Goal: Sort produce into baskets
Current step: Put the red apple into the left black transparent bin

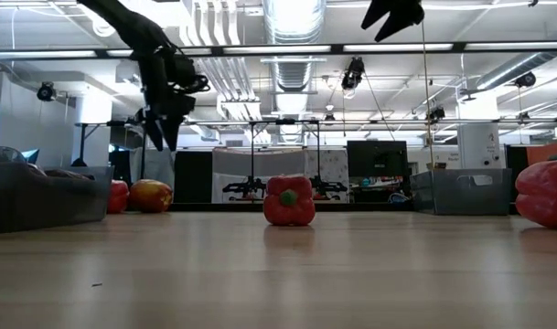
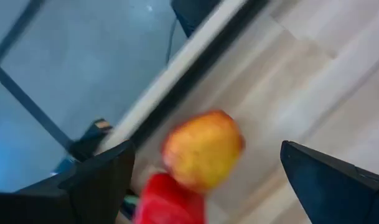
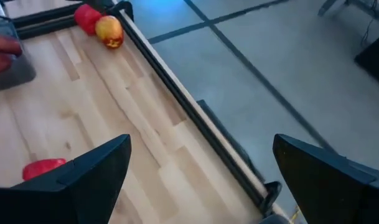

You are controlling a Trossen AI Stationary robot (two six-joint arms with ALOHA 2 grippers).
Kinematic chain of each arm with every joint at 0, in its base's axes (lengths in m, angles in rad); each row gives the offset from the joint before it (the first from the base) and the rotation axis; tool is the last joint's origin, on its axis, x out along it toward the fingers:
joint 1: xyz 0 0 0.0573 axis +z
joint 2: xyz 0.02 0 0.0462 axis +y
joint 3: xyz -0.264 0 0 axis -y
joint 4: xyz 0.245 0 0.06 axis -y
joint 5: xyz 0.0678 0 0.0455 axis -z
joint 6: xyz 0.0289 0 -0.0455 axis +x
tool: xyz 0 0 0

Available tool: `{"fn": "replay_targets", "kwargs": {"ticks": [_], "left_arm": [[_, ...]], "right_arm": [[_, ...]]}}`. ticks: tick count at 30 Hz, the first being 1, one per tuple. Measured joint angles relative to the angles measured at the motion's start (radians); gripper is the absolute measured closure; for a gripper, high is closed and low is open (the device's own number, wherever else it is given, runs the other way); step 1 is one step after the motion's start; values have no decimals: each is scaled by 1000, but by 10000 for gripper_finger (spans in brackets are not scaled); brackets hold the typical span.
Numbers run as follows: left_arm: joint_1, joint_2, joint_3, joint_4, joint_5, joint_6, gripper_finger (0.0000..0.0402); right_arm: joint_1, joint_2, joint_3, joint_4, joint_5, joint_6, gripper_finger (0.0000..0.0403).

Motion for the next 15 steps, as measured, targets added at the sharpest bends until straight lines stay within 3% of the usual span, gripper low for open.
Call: {"fn": "replay_targets", "kwargs": {"ticks": [7, 15], "left_arm": [[-7, 133, 81, -118, -15, 59, 11], [-2, 249, 58, -112, -100, 89, 11]], "right_arm": [[1, 0, -13, -102, -16, 86, 19], [109, -2, -163, -2, -16, 128, 19]]}}
